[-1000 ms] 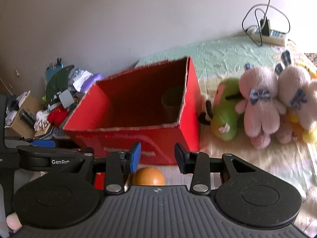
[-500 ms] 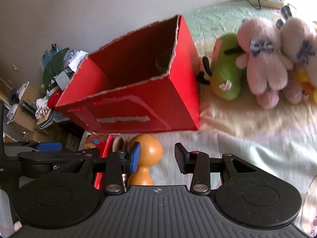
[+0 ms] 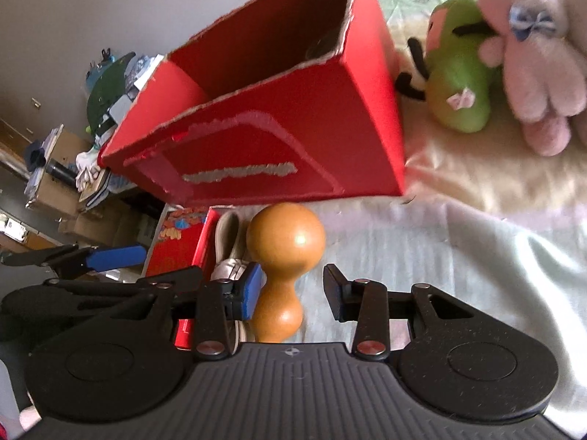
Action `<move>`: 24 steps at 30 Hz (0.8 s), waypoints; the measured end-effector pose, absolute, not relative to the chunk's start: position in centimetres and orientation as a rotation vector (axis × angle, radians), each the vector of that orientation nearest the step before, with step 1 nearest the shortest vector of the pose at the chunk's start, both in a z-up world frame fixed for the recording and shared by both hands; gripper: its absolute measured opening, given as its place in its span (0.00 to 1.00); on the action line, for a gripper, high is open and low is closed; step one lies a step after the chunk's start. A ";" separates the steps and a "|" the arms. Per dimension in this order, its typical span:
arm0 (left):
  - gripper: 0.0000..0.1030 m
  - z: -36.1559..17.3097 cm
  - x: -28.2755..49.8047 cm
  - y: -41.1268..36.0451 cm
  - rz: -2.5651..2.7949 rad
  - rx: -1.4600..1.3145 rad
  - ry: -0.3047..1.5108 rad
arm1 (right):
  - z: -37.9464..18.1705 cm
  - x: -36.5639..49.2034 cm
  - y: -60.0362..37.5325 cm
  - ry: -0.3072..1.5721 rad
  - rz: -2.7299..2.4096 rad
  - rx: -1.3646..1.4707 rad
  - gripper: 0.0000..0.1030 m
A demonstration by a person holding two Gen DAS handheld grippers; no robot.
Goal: Organize objects
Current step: 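Lower the open right tool onto the neck of the wooden gourd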
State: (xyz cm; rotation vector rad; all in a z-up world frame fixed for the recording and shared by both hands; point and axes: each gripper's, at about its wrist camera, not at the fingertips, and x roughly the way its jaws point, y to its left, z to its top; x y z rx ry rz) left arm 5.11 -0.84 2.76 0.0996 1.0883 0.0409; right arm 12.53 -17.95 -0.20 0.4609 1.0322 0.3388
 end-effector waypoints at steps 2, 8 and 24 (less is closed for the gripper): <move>0.73 2.8 5.0 -0.6 0.008 0.088 1.086 | -0.5 12.8 -17.7 1.046 0.341 0.467 0.39; 0.69 2.9 5.0 -0.4 -0.047 0.105 1.076 | -1.7 13.5 -17.1 1.071 0.343 0.456 0.39; 0.68 4.1 4.4 -3.4 -0.311 0.167 1.005 | -2.5 13.4 -22.0 1.058 0.324 0.633 0.38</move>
